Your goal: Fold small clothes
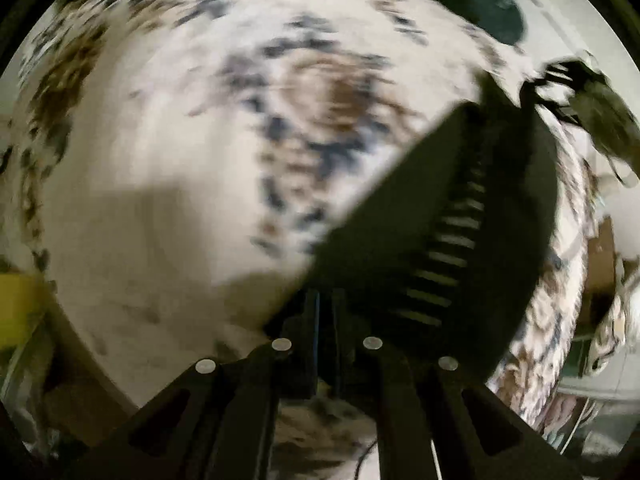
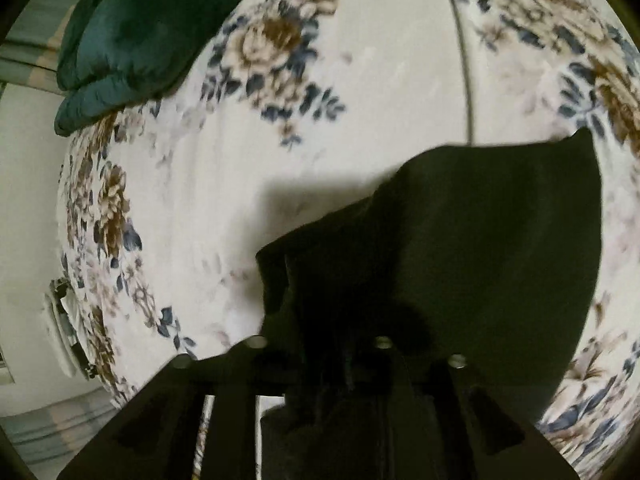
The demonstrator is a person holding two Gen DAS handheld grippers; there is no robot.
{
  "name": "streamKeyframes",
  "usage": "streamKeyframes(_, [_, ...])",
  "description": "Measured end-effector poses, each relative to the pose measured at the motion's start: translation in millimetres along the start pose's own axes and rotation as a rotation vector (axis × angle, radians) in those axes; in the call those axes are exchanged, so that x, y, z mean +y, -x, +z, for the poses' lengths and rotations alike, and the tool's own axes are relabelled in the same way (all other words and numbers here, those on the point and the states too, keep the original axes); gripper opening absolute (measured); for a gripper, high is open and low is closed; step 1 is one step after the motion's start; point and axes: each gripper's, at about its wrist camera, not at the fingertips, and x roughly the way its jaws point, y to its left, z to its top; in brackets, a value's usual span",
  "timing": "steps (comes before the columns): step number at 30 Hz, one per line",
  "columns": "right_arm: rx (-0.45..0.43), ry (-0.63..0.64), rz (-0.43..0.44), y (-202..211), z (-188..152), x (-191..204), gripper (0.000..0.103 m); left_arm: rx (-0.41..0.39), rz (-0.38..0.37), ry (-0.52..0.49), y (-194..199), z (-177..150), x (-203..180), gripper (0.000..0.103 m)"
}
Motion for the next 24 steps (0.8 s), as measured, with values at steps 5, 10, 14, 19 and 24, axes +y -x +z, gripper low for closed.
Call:
streamKeyframes(5, [0.031,0.030,0.048,20,-44,-9,0.050,0.023,-0.038,-0.003,6,10,7,0.020])
streamKeyframes(10, [0.058,0.027,0.039,52,-131,-54,0.053,0.035,-0.113,-0.134,3,10,-40,0.057])
streamKeyframes(14, [0.055,-0.008,-0.024,57,-200,-108,0.053,0.086,-0.130,-0.250,-25,4,-87,0.059])
streamKeyframes(19, [0.101,-0.109,-0.078,32,-272,-170,0.054,0.056,0.016,-0.449,-60,-16,-132,0.004])
streamKeyframes(24, [0.112,-0.138,-0.075,23,-307,-192,0.054,-0.009,0.087,-0.400,-38,5,-89,0.004])
